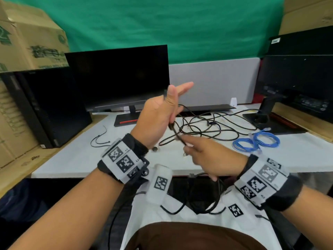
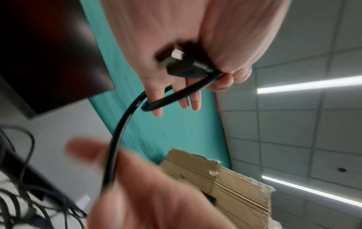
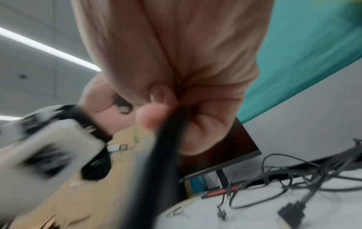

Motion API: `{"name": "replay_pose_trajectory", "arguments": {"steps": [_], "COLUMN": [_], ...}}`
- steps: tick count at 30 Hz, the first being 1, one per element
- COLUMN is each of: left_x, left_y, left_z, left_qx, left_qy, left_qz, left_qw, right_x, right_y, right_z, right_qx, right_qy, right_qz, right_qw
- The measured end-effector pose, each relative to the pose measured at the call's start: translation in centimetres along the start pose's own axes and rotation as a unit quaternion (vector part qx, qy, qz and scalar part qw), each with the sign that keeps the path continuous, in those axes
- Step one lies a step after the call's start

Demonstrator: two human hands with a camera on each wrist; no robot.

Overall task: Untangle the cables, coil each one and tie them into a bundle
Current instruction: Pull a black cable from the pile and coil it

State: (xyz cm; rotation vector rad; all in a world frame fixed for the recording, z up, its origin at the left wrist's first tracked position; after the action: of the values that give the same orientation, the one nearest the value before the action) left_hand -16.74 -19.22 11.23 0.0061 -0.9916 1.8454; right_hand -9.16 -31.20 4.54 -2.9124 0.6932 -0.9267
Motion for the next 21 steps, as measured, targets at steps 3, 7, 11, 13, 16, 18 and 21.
{"name": "replay_pose_trajectory", "arguments": {"steps": [3, 7, 11, 13, 16, 18, 21], "left_x": [2.3, 3.7, 3.8, 3.3, 2.0, 0.8, -0.8], "left_y": [-0.2, 0.5, 0.9, 1.1, 1.1, 1.2, 1.8], "left_z": [-2.1, -5.3, -7.0, -6.6, -4.7, -2.9, -0.4], "left_qx": [-0.009, 0.015, 0.058, 0.055, 0.077, 0.082, 0.058], "left_qy": [-0.159, -0.3, -0.324, -0.268, -0.114, 0.0, 0.086], "left_qz": [0.035, 0.041, 0.012, 0.007, -0.058, -0.124, -0.204], "left_qw": [0.987, 0.953, 0.944, 0.962, 0.989, 0.989, 0.974], "right_x": [-1.2, 0.2, 2.4, 4.0, 6.8, 8.6, 9.3], "right_y": [0.9, 3.4, 6.0, 6.3, 5.9, 4.7, 2.7], "right_z": [-1.5, -5.9, -9.4, -10.3, -10.1, -8.2, -5.1], "right_qx": [0.022, 0.047, 0.104, 0.174, 0.296, 0.291, 0.197], "right_qy": [0.12, 0.173, 0.092, 0.042, -0.007, -0.073, -0.187], "right_qz": [-0.051, -0.099, -0.12, -0.059, 0.131, 0.232, 0.283], "right_qw": [0.991, 0.979, 0.983, 0.982, 0.946, 0.925, 0.92]}}
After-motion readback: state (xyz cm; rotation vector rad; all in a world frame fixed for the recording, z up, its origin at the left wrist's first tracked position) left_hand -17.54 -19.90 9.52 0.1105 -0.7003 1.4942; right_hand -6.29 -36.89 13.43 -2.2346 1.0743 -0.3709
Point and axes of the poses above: each hand's wrist, its own y-axis away from the middle knuckle, its own x-axis out of the back of the hand, z = x × y, the point moved 3 cm from there along -y, towards the middle knuckle, and after that the axes turned 15 degrees about -y, right-handed, at the moved point
